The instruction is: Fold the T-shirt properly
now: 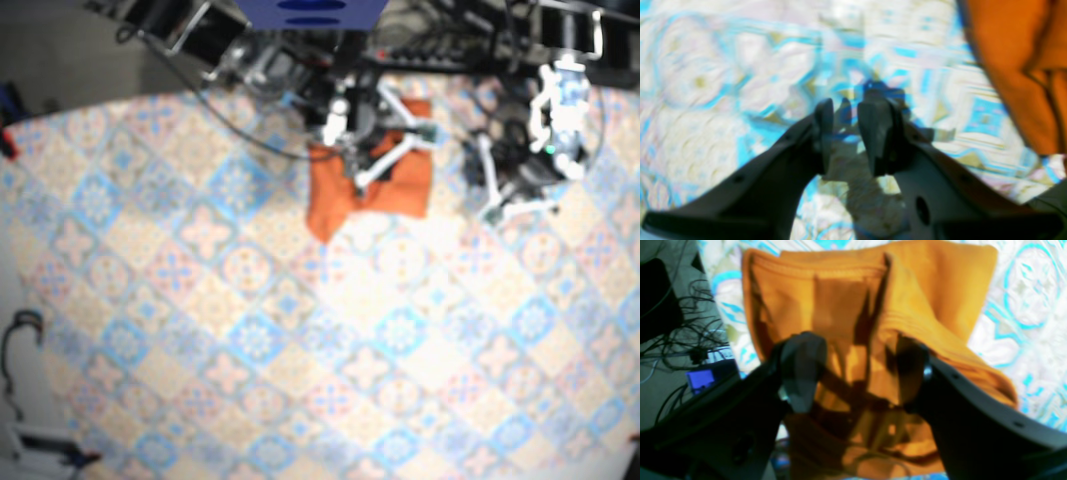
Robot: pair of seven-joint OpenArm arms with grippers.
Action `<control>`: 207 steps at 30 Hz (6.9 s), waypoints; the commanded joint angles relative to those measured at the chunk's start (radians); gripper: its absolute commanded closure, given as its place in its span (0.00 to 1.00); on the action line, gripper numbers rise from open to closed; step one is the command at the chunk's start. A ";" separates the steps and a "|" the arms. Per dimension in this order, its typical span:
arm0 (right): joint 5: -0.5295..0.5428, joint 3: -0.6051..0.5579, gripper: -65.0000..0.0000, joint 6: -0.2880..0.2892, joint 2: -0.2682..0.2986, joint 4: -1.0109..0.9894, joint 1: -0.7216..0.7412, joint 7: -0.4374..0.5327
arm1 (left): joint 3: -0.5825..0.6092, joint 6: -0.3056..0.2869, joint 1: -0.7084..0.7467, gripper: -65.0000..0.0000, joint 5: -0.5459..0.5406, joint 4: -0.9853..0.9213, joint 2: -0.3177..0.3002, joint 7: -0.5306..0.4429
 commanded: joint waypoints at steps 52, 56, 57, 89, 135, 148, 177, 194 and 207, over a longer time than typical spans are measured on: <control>-0.104 0.351 0.44 -0.003 0.019 0.066 0.030 -0.028 | 0.468 0.008 0.282 0.73 0.570 0.227 -0.201 -0.009; -0.185 0.400 0.44 -0.003 0.019 0.104 -0.039 -0.043 | 0.477 0.008 0.274 0.73 0.619 0.226 -0.187 -0.009; -0.206 0.401 0.44 -0.003 0.017 0.107 -0.049 -0.043 | 0.479 0.008 0.274 0.73 0.622 0.226 -0.187 -0.009; -0.240 0.434 0.44 -0.003 -0.007 -0.164 0.004 0.118 | 0.497 0.006 0.271 0.74 0.611 0.224 -0.080 -0.008; -0.243 0.345 0.44 0.001 -0.006 -0.155 -0.002 0.096 | 0.531 -0.017 0.084 0.74 0.608 0.203 0.023 0.078; -0.243 0.345 0.44 0.001 -0.007 -0.163 0.001 0.096 | 0.595 -0.027 0.133 0.74 0.617 0.230 0.022 0.111; -0.243 0.286 0.44 0.001 0.025 -0.028 -0.005 0.003 | 0.554 -0.021 -0.008 0.74 0.610 0.104 -0.058 0.101; -0.243 0.225 0.44 0.001 0.025 -0.026 -0.019 -0.012 | 0.554 -0.021 -0.159 0.74 0.608 -0.003 -0.057 0.083; -0.243 0.127 0.44 0.001 0.026 -0.028 -0.029 -0.063 | 0.554 -0.020 -0.274 0.74 0.558 -0.067 -0.050 0.083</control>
